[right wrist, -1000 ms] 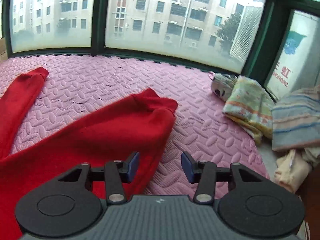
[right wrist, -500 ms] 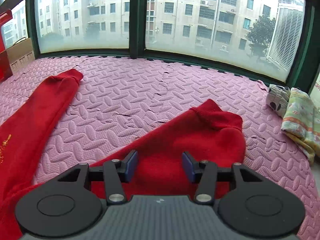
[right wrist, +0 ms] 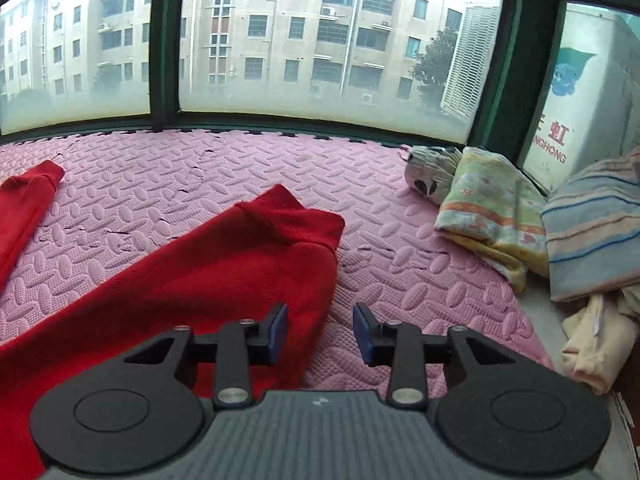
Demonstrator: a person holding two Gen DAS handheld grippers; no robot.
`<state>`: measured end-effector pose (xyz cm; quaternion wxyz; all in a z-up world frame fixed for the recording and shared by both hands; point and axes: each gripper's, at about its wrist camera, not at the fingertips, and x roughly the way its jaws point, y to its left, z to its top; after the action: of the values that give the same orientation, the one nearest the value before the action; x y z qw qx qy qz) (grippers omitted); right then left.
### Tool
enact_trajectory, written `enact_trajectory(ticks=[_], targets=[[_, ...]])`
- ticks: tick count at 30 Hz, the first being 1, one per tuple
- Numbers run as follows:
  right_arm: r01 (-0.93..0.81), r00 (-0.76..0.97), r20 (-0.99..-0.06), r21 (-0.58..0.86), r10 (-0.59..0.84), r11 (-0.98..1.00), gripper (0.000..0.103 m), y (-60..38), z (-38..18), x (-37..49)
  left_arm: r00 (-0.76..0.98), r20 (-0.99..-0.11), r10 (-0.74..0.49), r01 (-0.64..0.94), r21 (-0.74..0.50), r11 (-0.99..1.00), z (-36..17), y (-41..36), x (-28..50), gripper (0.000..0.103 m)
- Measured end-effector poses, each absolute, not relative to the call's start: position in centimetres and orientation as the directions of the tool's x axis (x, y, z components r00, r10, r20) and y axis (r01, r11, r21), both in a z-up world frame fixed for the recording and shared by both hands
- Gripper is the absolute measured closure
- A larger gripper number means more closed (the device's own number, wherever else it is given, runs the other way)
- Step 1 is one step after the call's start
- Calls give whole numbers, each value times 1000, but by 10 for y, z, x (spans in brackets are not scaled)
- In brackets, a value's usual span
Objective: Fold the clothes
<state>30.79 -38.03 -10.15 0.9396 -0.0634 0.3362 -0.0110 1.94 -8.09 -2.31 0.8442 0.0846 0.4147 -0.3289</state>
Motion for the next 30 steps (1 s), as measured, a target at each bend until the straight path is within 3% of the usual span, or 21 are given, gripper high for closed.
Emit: enact_trajectory(ticks=[3,5,10,22,30], targets=[[-113,782,-622,-89,33,990,65,-361,-96,314,441,-757,-483,624,-128,771,-23,-82,19,51],[-155,779,-621,-54,89,986,56,-348,-96,320,442,-758,-480,623,-126,772,-24,-83,18,51],[-220,767,-620,-8,168,975,52,-326,-102,332,437,-760,-481,623,-130,772,-24,-84,18,51],[-57,765,-644,-67,0,996,52,-377,-115,349,442,-754,-485,627,-127,769,-18,-83,12,49],[7,751,-657,-83,-61,996,52,-400,-112,331,422,-728,-541,692,-127,711,-5,-95,-9,43]])
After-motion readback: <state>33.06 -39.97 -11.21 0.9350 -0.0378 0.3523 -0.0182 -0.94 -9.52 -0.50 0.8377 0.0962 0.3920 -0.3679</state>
